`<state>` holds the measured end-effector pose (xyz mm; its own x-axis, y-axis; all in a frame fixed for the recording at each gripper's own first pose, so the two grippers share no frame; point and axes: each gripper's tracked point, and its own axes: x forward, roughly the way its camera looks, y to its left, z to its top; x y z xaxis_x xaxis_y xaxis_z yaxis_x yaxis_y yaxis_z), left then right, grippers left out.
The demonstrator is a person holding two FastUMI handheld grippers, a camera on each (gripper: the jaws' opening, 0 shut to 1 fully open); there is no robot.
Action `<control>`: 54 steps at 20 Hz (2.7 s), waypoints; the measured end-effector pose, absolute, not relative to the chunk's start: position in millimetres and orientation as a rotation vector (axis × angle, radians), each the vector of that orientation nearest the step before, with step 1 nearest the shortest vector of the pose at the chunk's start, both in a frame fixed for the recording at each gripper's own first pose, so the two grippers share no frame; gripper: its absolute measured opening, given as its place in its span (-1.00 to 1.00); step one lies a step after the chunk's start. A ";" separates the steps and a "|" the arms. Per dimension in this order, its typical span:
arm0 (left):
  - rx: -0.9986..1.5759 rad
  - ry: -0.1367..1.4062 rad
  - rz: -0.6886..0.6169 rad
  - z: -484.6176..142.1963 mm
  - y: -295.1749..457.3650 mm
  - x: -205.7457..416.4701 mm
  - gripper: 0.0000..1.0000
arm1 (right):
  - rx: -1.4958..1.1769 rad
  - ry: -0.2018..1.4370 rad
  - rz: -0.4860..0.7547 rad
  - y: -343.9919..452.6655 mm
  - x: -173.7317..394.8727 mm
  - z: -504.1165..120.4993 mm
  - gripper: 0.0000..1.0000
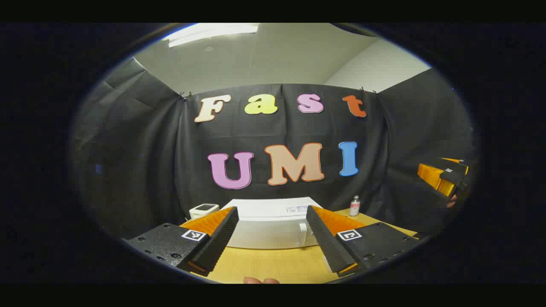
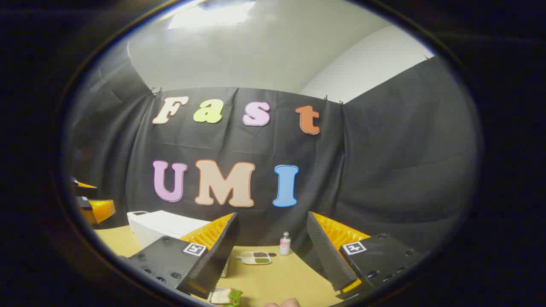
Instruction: Open the microwave oven with the left hand, put the food in, and close the microwave oven.
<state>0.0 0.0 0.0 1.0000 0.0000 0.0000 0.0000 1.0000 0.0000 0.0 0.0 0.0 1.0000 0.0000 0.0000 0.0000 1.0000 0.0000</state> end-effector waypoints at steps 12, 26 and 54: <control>0.014 -0.004 0.028 -2.0 1.7 3.6 0.90 | 0.001 -0.003 0.017 2.2 7.6 -2.8 0.93; 0.010 0.004 0.018 -7.1 -5.8 13.4 0.91 | -0.021 -0.016 0.000 -3.1 10.1 -3.4 0.93; -0.088 0.572 -0.014 -285.7 -79.8 169.9 0.93 | -0.114 0.086 -0.062 -59.6 -12.9 -26.2 0.93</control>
<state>169.9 -79.8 -285.7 0.8410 -0.0377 -0.5397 -0.0112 0.9961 -0.0870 -12.9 -59.6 -26.2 0.9944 -0.0665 -0.0826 0.0567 0.9916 -0.1160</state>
